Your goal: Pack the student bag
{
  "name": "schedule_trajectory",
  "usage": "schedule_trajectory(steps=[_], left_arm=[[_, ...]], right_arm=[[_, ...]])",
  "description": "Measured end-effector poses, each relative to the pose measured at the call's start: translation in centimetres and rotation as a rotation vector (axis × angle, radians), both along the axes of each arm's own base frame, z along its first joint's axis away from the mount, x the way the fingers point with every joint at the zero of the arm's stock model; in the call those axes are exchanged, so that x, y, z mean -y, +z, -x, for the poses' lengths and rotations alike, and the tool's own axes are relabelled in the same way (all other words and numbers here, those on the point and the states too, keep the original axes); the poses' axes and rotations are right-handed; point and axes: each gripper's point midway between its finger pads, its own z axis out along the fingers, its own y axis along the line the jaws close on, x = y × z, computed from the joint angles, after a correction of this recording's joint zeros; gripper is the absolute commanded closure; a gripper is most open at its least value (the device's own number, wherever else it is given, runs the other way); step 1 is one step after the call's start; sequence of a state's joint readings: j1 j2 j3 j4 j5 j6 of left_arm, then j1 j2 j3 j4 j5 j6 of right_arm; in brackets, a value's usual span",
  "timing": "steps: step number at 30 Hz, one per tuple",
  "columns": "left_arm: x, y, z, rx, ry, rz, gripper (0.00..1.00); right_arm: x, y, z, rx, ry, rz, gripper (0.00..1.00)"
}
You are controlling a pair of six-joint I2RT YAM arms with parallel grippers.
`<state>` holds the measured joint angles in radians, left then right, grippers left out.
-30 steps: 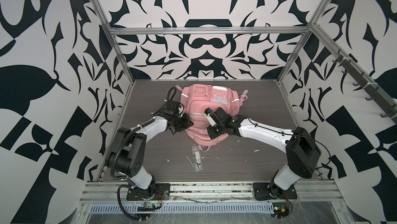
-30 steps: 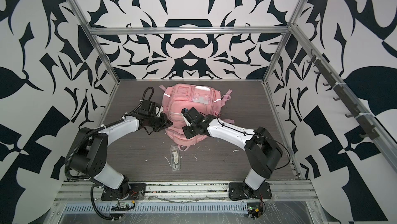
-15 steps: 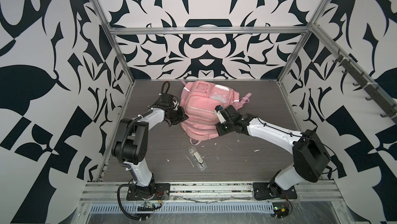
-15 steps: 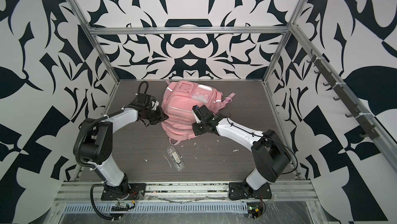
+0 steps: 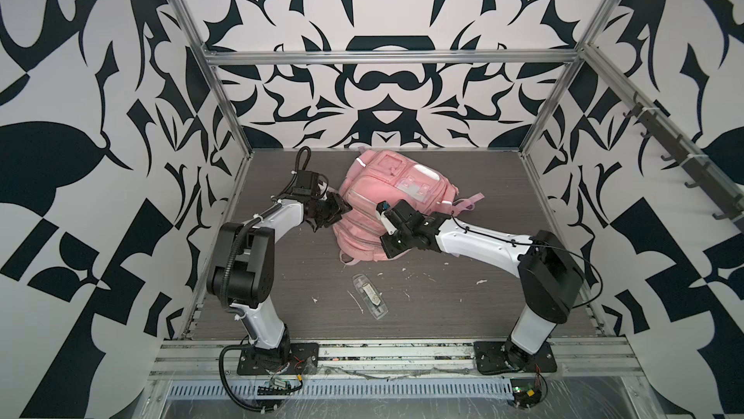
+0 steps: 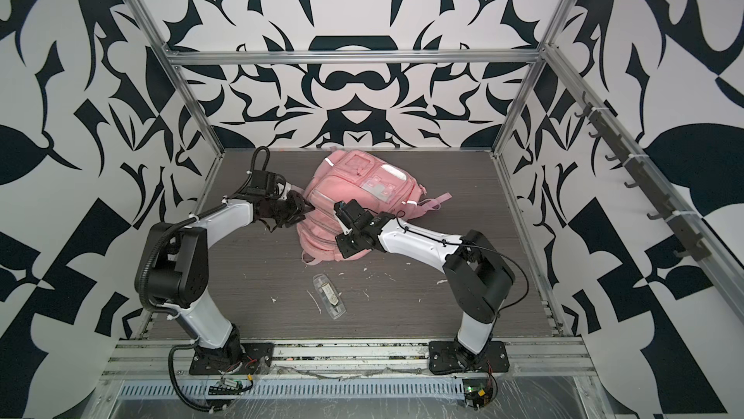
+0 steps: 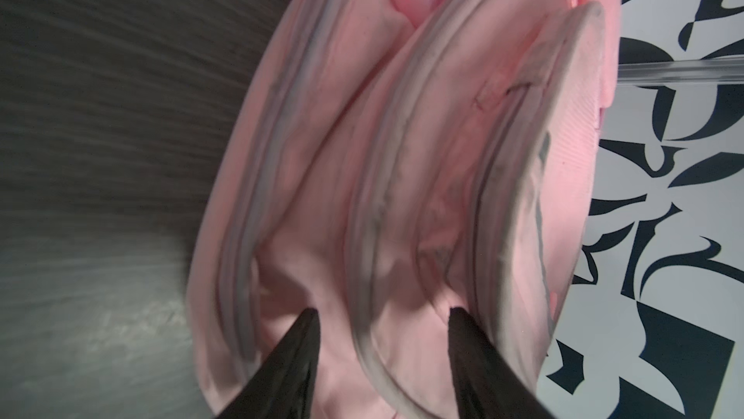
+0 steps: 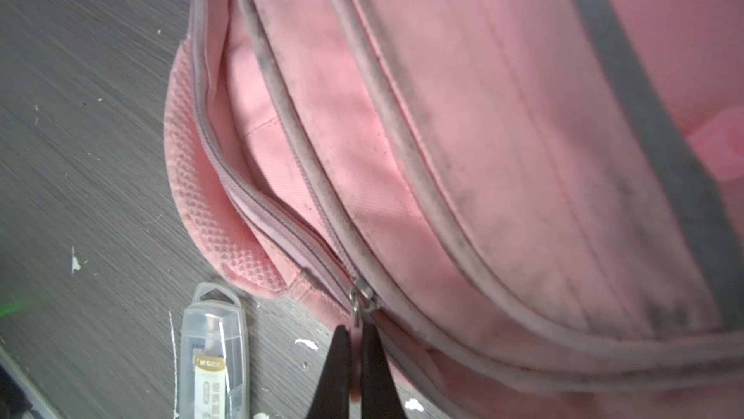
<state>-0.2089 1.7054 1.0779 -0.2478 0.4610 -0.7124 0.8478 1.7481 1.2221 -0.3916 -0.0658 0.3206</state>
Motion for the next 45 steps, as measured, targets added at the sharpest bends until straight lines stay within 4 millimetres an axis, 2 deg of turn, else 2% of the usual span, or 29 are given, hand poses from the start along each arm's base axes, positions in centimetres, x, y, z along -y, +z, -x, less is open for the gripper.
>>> schedule_trajectory(steps=[5,11,16,19,23,25,29,33,36,40,45], left_arm=[[0.4,1.3,2.0,0.020,-0.017,0.021,0.45],[2.9,0.3,4.4,-0.019,-0.070,0.033,0.47],[4.6,-0.2,5.0,-0.027,-0.107,0.038,0.51],[4.6,-1.0,4.9,-0.044,-0.102,0.037,0.60],[4.7,-1.4,4.7,-0.059,-0.095,0.042,0.83],[4.8,-1.2,4.5,-0.051,-0.098,0.043,0.88],[4.5,-0.8,4.2,-0.047,-0.097,0.042,0.90],[3.6,-0.8,4.0,-0.055,-0.091,0.046,0.92],[3.0,-0.7,3.9,-0.049,-0.089,0.045,0.93],[2.9,-0.5,3.8,-0.038,-0.093,0.043,0.93],[2.8,-0.5,3.8,-0.038,-0.091,0.042,0.93]], right_arm=[[-0.4,-0.2,0.3,-0.011,0.013,-0.003,1.00],[-0.5,-0.2,0.3,-0.014,0.010,-0.007,1.00],[-0.8,0.2,0.3,-0.010,0.015,-0.016,1.00],[-1.0,0.3,0.3,-0.008,0.016,-0.019,1.00],[-1.0,0.3,0.3,-0.008,0.016,-0.018,1.00],[-1.0,0.3,0.3,-0.008,0.016,-0.018,1.00],[-0.7,0.3,0.4,0.003,0.017,-0.009,1.00],[0.7,0.2,0.4,0.010,0.003,-0.002,1.00],[2.5,0.1,0.2,0.003,-0.027,-0.004,1.00],[5.4,0.0,-0.8,-0.014,-0.089,-0.006,1.00],[7.9,-0.2,-2.3,-0.028,-0.150,0.003,1.00]])
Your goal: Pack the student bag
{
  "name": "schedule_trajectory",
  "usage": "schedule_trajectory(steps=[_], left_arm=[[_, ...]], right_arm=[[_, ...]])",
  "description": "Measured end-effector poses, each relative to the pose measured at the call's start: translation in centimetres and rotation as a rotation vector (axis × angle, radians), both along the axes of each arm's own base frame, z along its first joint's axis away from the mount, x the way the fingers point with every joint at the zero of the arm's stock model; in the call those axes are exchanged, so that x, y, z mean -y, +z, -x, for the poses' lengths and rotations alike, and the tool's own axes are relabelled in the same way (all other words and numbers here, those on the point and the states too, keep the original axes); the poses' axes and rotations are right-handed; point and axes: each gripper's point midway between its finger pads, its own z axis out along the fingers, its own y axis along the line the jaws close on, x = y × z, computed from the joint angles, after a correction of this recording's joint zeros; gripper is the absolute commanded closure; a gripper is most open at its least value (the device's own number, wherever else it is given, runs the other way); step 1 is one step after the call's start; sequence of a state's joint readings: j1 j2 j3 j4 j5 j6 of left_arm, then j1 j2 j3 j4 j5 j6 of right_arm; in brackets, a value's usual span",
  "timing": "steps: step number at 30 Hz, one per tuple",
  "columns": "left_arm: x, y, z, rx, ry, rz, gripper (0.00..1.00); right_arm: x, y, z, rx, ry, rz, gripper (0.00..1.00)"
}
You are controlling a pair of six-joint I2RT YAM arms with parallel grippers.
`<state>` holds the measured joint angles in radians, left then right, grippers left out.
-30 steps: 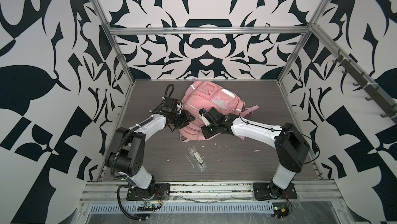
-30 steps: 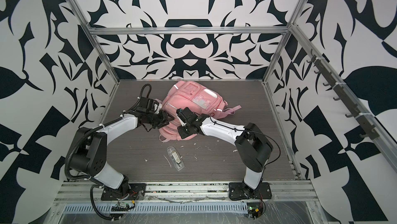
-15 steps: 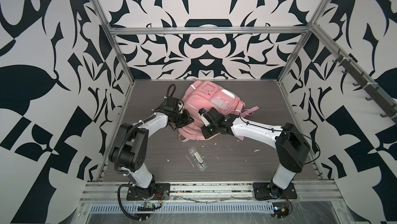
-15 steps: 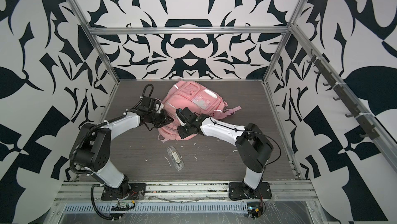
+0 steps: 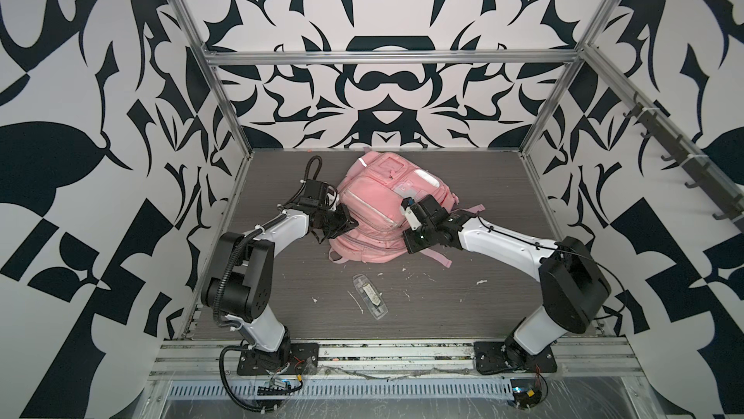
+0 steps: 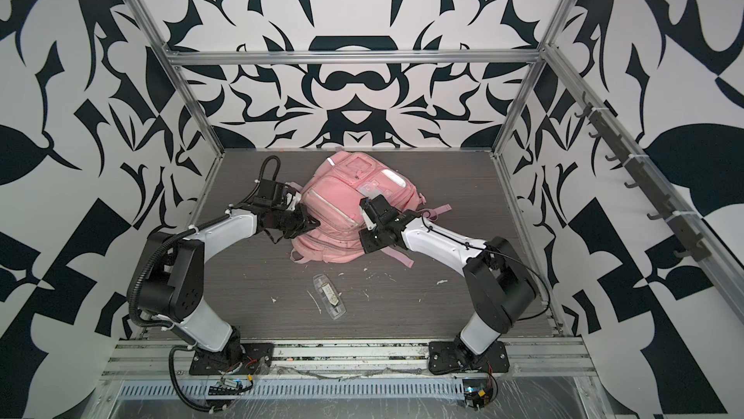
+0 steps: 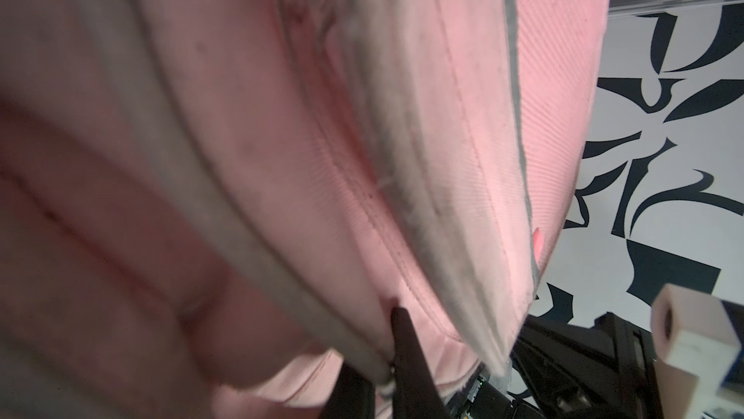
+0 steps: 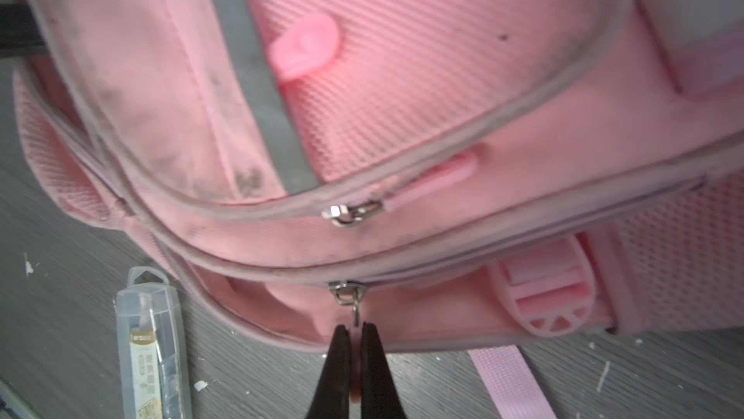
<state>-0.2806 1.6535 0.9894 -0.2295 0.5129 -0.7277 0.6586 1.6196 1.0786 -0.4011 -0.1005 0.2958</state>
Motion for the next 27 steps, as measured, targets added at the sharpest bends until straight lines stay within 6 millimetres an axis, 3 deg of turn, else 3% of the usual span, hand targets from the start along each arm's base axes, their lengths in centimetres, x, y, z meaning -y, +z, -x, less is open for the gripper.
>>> schedule_trajectory(steps=[10,22,27], left_arm=[[-0.4,0.4,0.3,0.019,0.006,-0.009,0.93],[-0.5,0.4,0.3,0.024,0.004,-0.014,0.94],[-0.5,0.1,0.3,0.031,0.004,-0.012,0.94]], right_arm=[[2.6,-0.1,-2.4,0.001,-0.071,0.005,1.00],[6.0,-0.9,-6.9,-0.031,-0.166,0.015,1.00],[6.0,-1.2,-8.2,-0.058,-0.172,0.002,1.00]])
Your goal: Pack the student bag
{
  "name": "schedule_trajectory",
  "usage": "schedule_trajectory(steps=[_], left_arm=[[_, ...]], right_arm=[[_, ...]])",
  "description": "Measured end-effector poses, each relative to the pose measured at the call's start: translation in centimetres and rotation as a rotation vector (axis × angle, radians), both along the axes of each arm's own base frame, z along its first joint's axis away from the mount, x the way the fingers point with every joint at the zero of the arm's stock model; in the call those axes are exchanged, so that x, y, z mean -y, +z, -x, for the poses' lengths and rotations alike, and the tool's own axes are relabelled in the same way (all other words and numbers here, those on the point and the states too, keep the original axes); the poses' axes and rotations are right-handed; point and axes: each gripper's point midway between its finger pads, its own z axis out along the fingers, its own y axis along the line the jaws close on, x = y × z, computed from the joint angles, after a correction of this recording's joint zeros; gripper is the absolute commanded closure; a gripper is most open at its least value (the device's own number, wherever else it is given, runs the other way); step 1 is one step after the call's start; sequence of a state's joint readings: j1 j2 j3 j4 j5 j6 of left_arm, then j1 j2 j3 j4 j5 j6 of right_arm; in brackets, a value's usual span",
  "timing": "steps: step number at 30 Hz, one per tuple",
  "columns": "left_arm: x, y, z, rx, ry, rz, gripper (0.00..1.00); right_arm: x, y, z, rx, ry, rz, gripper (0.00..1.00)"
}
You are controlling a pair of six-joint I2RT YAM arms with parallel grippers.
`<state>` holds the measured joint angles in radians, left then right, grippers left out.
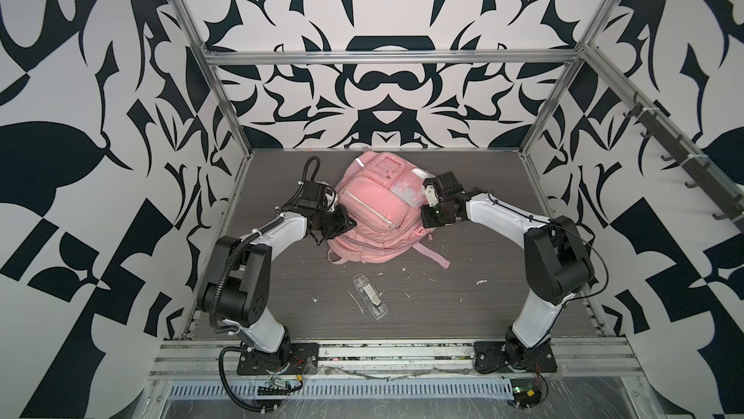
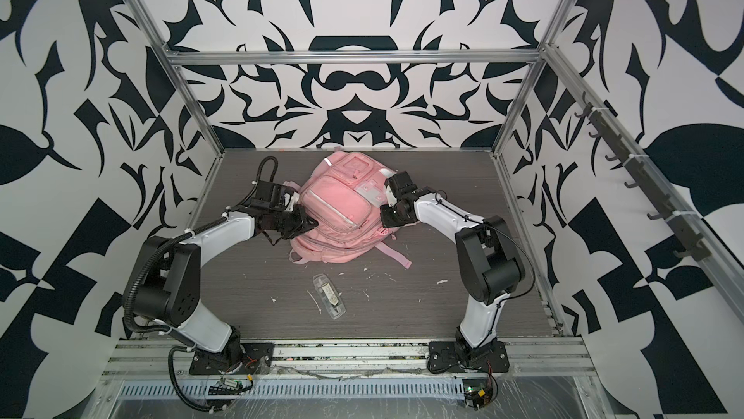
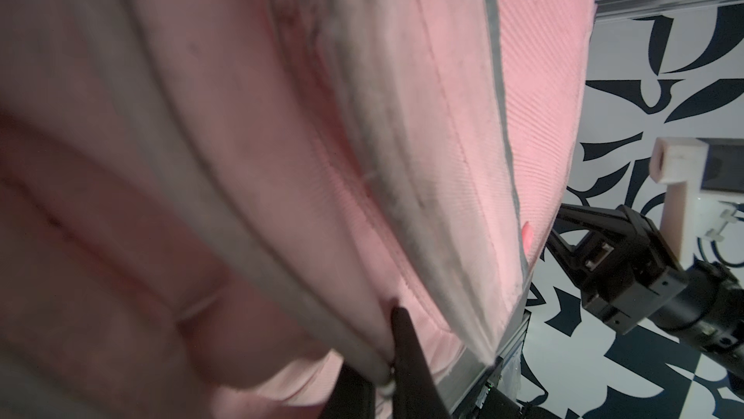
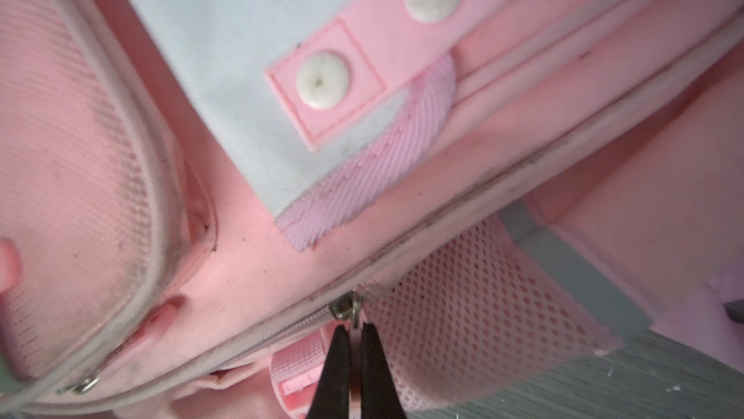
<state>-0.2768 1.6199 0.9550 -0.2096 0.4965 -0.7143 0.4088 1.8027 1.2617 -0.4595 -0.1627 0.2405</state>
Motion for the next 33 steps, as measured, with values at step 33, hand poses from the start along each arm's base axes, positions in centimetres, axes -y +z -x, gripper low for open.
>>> schedule_trajectory(steps=[33], left_arm=[[0.4,-0.5,0.1,-0.010,0.007,-0.015,0.93]], right_arm=[[2.6,1.4,0.5,0.050,-0.092,-0.008,0.61]])
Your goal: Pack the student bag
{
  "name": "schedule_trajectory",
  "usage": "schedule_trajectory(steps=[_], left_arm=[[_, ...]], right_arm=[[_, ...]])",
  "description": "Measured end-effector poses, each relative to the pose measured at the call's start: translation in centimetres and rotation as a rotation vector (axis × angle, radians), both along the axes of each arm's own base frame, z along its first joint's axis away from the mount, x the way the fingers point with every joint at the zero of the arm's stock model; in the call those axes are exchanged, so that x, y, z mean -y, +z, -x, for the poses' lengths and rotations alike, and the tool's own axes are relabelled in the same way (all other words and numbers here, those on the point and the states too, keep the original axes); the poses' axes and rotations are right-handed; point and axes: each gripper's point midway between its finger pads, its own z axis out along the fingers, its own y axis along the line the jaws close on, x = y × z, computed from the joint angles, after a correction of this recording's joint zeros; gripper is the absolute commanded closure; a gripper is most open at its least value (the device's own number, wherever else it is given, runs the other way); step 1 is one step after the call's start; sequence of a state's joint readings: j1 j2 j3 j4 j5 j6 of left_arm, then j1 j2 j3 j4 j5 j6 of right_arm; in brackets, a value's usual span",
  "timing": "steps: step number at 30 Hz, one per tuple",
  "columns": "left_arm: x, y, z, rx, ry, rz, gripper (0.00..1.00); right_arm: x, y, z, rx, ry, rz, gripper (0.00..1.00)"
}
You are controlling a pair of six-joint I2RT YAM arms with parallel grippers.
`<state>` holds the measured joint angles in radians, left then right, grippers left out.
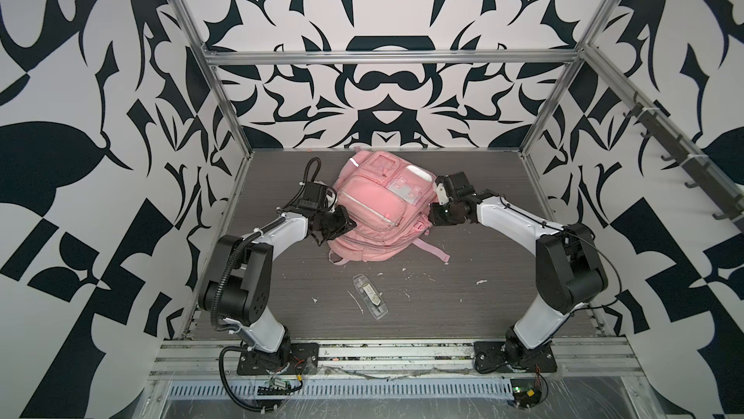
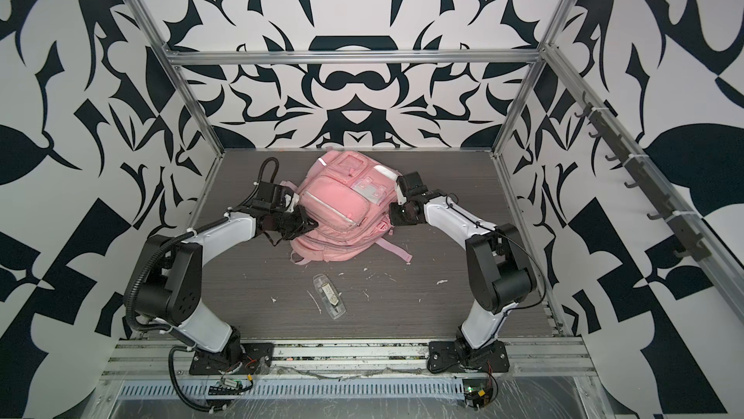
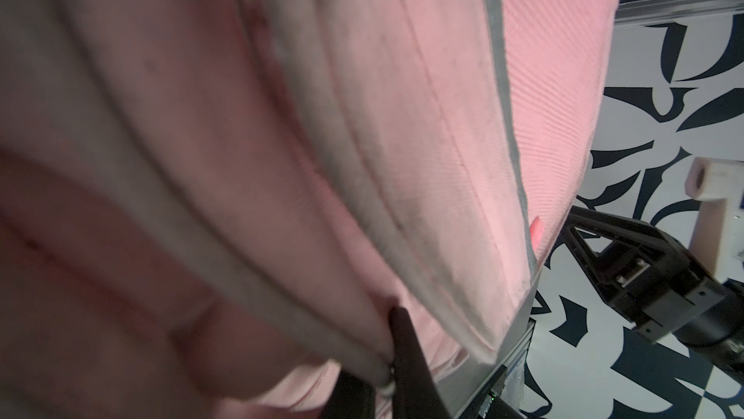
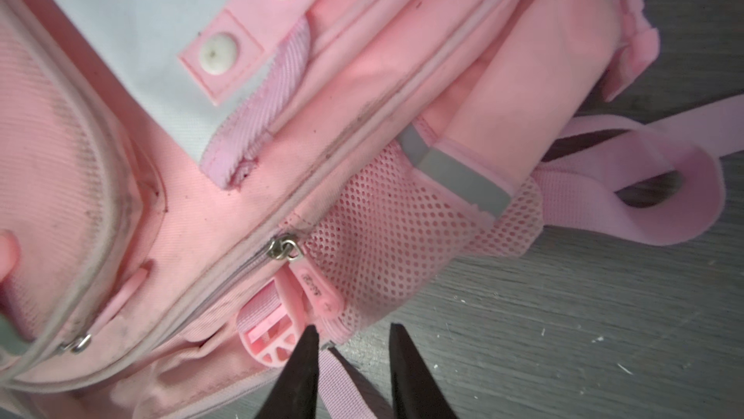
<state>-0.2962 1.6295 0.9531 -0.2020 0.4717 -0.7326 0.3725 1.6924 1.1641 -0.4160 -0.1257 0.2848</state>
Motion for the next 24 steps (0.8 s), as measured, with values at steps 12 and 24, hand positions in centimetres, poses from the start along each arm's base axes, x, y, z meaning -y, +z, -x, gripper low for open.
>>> schedule_trajectory(steps=[12,24], left_arm=[[0.2,-0.4,0.1,-0.006,0.000,-0.011,0.88],[0.2,-0.4,0.1,-0.006,-0.001,-0.014,0.88]], right_arm=[[-2.6,3.0,1.8,0.103,0.066,-0.172,0.33],[-9.9,2.2,2.4,0.065,0.198,-0.369,0.30]])
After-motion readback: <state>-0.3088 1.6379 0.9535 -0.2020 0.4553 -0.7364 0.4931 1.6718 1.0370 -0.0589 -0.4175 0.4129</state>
